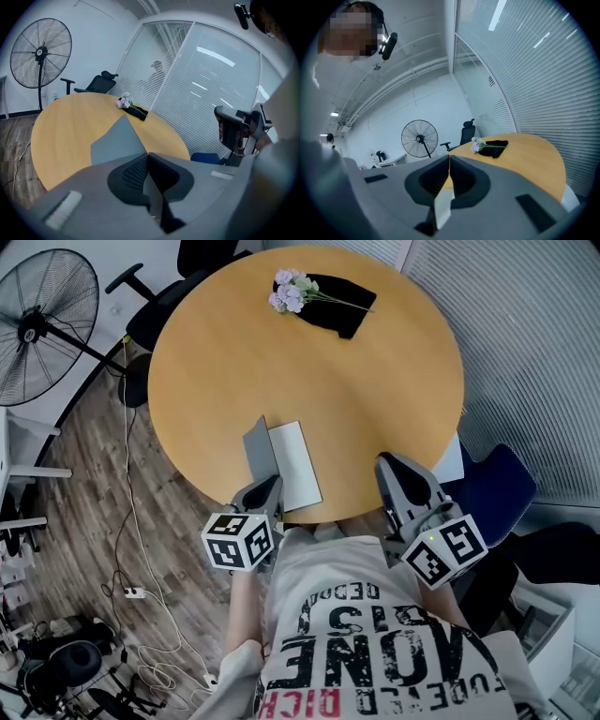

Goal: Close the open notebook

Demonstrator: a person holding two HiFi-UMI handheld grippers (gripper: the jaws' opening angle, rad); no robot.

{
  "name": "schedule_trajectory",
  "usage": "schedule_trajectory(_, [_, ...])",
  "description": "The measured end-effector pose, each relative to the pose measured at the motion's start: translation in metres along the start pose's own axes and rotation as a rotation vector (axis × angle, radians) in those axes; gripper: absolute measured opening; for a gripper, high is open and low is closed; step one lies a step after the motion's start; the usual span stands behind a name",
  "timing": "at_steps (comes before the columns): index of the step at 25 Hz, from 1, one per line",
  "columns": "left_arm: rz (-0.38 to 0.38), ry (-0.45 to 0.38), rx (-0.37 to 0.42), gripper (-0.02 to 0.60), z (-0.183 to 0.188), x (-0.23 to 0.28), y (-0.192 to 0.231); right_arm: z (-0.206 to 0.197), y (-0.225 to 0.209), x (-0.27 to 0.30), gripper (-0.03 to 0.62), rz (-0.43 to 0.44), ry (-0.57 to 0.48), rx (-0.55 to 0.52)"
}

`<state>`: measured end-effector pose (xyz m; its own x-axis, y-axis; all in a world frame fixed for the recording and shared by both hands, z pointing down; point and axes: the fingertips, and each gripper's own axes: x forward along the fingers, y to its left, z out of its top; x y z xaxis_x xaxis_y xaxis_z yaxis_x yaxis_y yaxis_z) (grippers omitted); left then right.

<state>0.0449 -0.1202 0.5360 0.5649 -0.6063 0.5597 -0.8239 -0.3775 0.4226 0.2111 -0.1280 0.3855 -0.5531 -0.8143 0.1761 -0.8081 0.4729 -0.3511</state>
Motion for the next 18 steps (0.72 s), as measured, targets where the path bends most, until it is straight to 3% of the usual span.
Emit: schedule_trajectory(18, [-0.032, 0.036, -0.005, 0.017, -0.009, 0.024, -0.009, 0.000, -0.006, 0.001, 0.012, -0.024, 0.005, 0.002])
